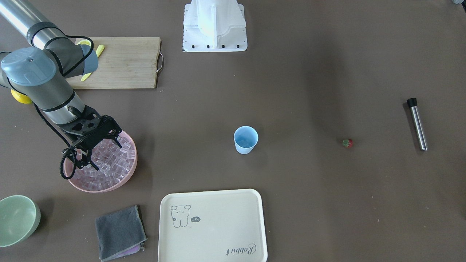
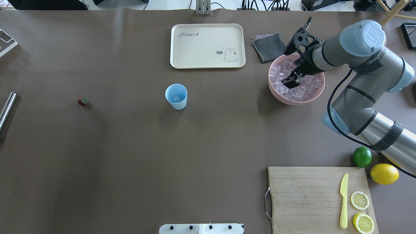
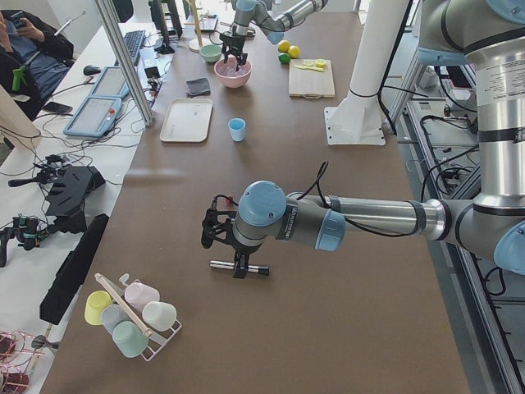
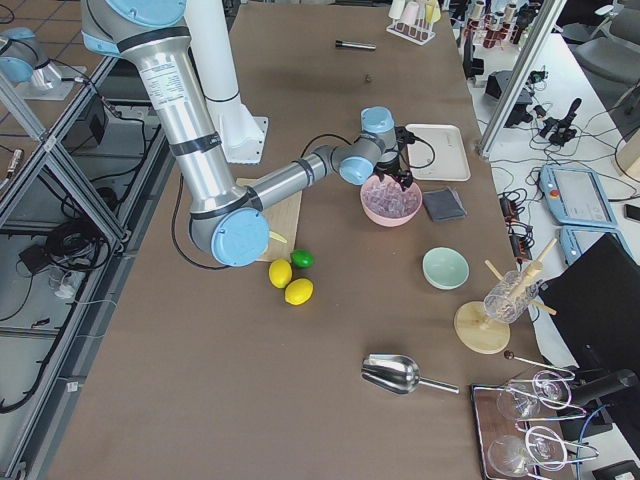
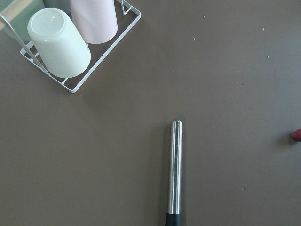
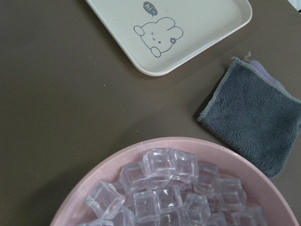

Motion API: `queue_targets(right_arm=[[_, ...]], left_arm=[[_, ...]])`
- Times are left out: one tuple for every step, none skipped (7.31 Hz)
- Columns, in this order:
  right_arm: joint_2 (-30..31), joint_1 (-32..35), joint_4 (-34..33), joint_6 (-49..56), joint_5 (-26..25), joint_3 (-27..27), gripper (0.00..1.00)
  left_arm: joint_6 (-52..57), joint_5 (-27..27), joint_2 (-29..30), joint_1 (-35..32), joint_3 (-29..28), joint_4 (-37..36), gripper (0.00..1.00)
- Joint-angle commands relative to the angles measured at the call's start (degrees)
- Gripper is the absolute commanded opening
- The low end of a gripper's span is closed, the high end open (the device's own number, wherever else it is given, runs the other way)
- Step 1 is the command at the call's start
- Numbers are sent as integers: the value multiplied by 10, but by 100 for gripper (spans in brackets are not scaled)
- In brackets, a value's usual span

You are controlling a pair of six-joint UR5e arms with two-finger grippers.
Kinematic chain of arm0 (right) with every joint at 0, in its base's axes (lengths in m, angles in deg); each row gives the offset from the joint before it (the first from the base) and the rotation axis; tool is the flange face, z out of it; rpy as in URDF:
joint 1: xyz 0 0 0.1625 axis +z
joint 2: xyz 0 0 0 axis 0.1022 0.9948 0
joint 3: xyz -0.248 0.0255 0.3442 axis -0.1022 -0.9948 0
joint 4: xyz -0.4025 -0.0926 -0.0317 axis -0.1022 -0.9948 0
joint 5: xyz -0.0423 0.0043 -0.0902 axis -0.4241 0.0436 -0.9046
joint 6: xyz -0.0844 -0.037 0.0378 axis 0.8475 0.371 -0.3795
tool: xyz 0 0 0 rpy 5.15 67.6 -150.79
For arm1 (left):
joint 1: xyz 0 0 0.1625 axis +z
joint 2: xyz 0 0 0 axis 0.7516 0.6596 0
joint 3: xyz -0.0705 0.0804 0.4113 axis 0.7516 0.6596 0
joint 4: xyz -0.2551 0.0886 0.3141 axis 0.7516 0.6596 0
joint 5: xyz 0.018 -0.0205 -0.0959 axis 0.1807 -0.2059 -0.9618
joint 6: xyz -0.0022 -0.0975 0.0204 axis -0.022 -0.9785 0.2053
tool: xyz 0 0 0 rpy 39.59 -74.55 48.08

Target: Mash ice and strawberries in cup

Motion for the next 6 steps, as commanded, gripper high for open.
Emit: queue_targets(right_arm=[[-5,-4,-1,14,20,-6,89],[3,-1,-1,42,28,-9,88],[8,2,-2,77,39,-23,86],[5,9,-5,77,47,-24,86],[5,24,-4,81,90,-36,85],[-5,43,-9,67,96,-42,85]], left_arm=[[0,0,1,-1,6,0,99],[-1,0,3,-1,9,0,99],[-1,0,4,-3,12,0,99],[-1,1,5,-3,17,0,99],[-1,1,8,-6,18,-1,99],[-1,1,9,-6,21,-1,99]])
